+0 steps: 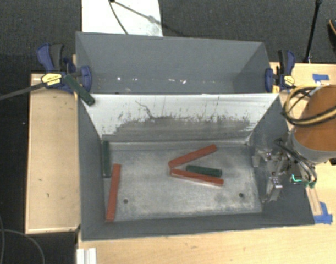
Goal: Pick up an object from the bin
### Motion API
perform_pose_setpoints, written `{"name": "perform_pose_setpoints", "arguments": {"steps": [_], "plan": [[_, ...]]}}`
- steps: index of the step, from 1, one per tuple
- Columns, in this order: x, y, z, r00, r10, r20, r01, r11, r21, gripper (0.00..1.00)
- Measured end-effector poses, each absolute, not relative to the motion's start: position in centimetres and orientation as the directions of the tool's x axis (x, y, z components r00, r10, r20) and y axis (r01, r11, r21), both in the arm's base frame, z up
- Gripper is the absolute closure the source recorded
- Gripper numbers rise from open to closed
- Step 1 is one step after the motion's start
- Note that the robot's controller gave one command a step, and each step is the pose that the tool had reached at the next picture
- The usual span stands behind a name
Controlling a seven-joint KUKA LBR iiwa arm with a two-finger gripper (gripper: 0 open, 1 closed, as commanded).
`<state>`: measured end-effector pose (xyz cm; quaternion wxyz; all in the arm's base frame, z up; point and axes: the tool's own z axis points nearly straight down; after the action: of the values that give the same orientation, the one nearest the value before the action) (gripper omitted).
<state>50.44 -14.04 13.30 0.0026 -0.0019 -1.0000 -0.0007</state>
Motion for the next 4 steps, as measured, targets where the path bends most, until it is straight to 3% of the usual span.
{"name": "perform_pose_setpoints", "arguments": {"steps": [1, 2, 3, 4], "plan": [[49.8, -12.9, 18.1, -0.987, -0.159, -0.007, -0.159, 0.987, -0.002, 0.0], [52.9, -7.1, 7.3, -0.956, -0.293, 0.002, -0.293, 0.956, 0.005, 0.0], [58.6, -1.0, 7.1, -0.933, -0.361, -0.008, -0.361, 0.933, 0.001, 0.0], [58.6, -1.5, 7.2, -0.934, -0.358, -0.009, -0.358, 0.934, -0.002, 1.0]]}}
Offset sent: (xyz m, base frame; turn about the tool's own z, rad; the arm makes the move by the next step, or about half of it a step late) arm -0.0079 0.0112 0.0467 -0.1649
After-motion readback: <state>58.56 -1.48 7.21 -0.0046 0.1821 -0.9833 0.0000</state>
